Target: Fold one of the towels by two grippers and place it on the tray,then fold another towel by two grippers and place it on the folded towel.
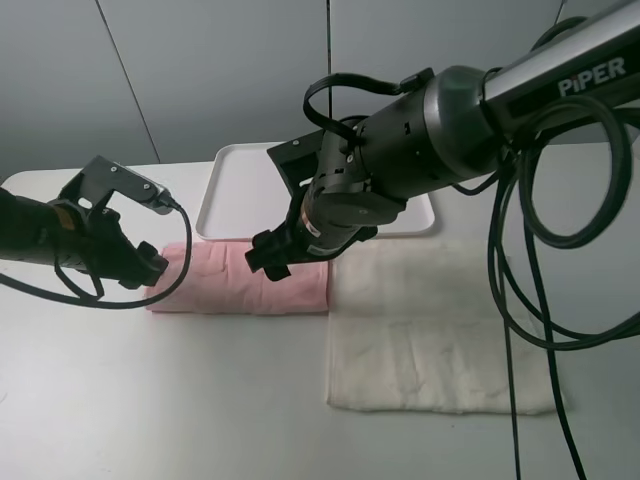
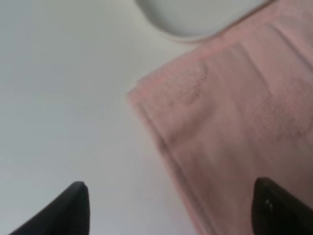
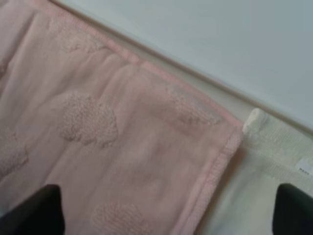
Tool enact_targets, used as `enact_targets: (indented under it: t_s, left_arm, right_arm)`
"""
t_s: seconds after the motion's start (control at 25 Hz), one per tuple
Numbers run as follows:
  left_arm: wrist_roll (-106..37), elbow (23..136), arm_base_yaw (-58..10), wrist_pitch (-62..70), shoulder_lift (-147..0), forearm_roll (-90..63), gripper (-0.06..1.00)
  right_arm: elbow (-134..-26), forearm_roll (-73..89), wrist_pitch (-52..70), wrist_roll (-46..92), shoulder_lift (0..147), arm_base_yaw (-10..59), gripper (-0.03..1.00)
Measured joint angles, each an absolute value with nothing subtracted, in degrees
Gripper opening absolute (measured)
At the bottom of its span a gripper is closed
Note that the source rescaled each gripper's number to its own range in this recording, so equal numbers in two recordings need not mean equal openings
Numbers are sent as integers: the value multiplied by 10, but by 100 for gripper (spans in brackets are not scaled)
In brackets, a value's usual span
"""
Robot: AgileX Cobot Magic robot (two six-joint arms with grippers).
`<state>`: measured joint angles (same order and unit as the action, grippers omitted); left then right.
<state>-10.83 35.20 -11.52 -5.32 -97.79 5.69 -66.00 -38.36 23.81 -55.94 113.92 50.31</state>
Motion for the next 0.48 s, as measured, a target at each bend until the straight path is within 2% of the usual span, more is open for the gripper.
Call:
enact_targets:
  t_s: [0.08,0.2,0.48]
  left_arm:
    - [-108,361,-103,-43,-978,37,88]
    - [-107,392,-98,-4,-986,6,87]
    - [-101,532,-98,203,-1079,-42,87]
  right_arm:
    - [-660,-385,248,-563,1139,503,99]
    - [-660,-383,262,-564,1139,503,100]
    - [-660,-276,270,-464,1139,488,100]
